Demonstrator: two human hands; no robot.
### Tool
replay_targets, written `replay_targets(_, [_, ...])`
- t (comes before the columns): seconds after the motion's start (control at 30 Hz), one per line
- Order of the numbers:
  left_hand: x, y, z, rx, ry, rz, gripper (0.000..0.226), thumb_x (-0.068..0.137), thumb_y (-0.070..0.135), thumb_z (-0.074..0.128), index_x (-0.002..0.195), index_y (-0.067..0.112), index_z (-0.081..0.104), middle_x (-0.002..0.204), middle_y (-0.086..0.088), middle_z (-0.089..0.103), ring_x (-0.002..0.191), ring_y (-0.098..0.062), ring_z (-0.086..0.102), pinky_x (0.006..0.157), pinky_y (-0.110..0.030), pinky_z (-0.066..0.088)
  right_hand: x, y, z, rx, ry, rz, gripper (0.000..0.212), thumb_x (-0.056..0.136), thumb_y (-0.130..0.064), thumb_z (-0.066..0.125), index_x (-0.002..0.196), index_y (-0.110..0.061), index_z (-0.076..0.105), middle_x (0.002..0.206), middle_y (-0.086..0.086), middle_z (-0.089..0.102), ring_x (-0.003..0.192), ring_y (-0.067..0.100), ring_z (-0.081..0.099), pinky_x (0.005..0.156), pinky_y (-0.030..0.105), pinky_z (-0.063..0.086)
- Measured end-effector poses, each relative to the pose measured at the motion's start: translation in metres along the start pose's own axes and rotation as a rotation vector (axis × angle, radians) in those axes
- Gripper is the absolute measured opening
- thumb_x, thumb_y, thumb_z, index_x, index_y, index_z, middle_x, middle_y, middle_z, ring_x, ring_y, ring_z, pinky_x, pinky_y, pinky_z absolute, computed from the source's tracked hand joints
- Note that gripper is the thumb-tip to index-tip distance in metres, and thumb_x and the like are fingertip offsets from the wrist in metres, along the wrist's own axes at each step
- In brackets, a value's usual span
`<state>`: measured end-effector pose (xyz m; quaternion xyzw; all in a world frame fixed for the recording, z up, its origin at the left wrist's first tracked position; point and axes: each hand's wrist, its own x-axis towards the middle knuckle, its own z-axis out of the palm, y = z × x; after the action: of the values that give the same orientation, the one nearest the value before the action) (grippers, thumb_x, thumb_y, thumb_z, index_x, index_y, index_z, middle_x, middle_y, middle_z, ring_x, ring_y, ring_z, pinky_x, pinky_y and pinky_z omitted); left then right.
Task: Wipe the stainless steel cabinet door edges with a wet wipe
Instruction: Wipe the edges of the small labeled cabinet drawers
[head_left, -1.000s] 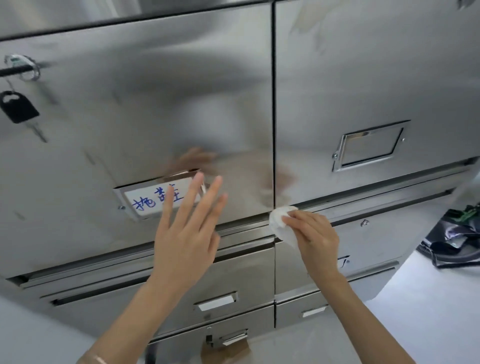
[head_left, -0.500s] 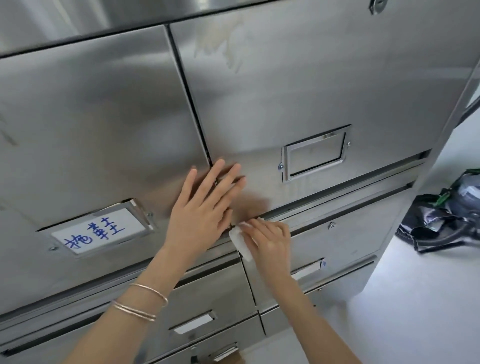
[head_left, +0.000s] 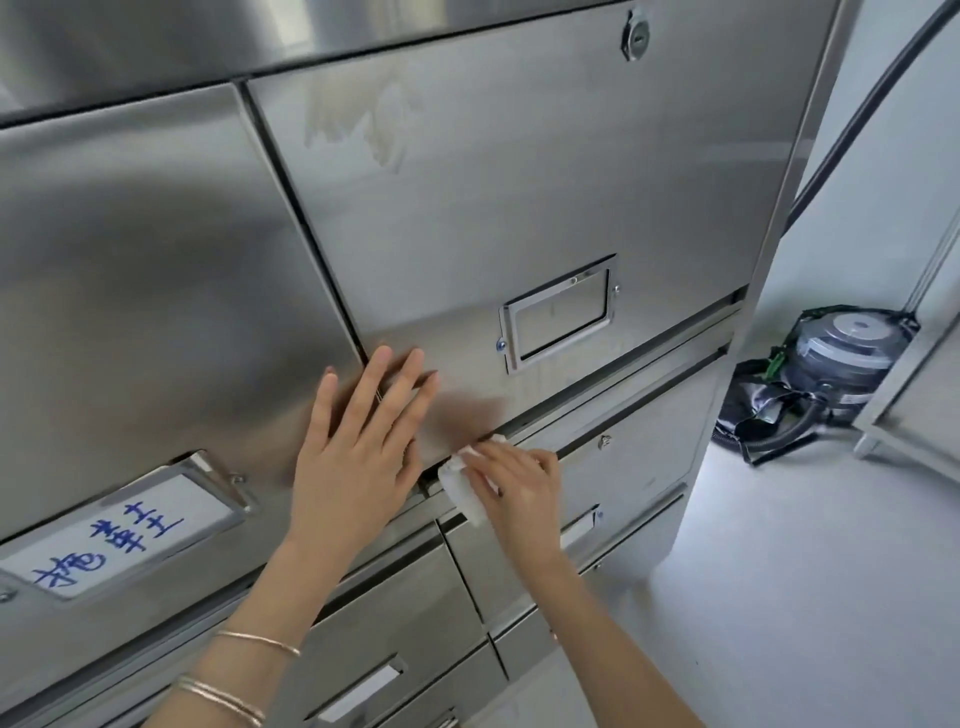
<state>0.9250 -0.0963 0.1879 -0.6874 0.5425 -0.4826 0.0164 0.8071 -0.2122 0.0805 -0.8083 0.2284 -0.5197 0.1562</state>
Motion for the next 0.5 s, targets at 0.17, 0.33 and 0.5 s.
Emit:
replay_targets(0.17, [0.001, 0.0, -0.001, -0.023, -0.045, 0.01, 0.071, 0.089, 0.027, 0.044, 0.155, 0.019, 0.019, 0.163, -0.002, 0.009, 0.15, -0.024, 0.005, 0.12, -0.05, -0.005, 0.028, 0.039, -0.019, -0.153, 0.148, 0.233, 0.007, 0.082, -0.012, 0.072, 0.088, -0.014, 0.073, 0.096, -0.002, 0.072, 0.093, 0.014, 0.066, 0.078, 0.024, 0.03])
replay_targets(0.33, [0.001, 0.005, 0.002, -0.008, -0.055, -0.011, 0.069, 0.088, 0.027, 0.042, 0.154, 0.018, 0.023, 0.163, -0.004, 0.012, 0.15, -0.025, 0.005, 0.119, -0.051, -0.005, -0.011, -0.023, 0.026, -0.081, 0.087, 0.164, 0.022, 0.094, -0.029, 0.051, 0.094, -0.019, 0.07, 0.102, -0.007, 0.069, 0.104, 0.011, 0.061, 0.079, 0.026, 0.035])
replay_targets(0.5, [0.0, 0.003, 0.003, -0.004, -0.064, 0.005, 0.07, 0.089, 0.03, 0.043, 0.154, 0.018, 0.022, 0.163, -0.005, 0.011, 0.15, -0.026, 0.006, 0.119, -0.051, -0.004, -0.001, -0.004, 0.009, -0.062, 0.065, 0.042, 0.007, 0.082, -0.024, 0.071, 0.088, -0.022, 0.073, 0.098, -0.011, 0.071, 0.101, 0.008, 0.063, 0.082, 0.024, 0.029])
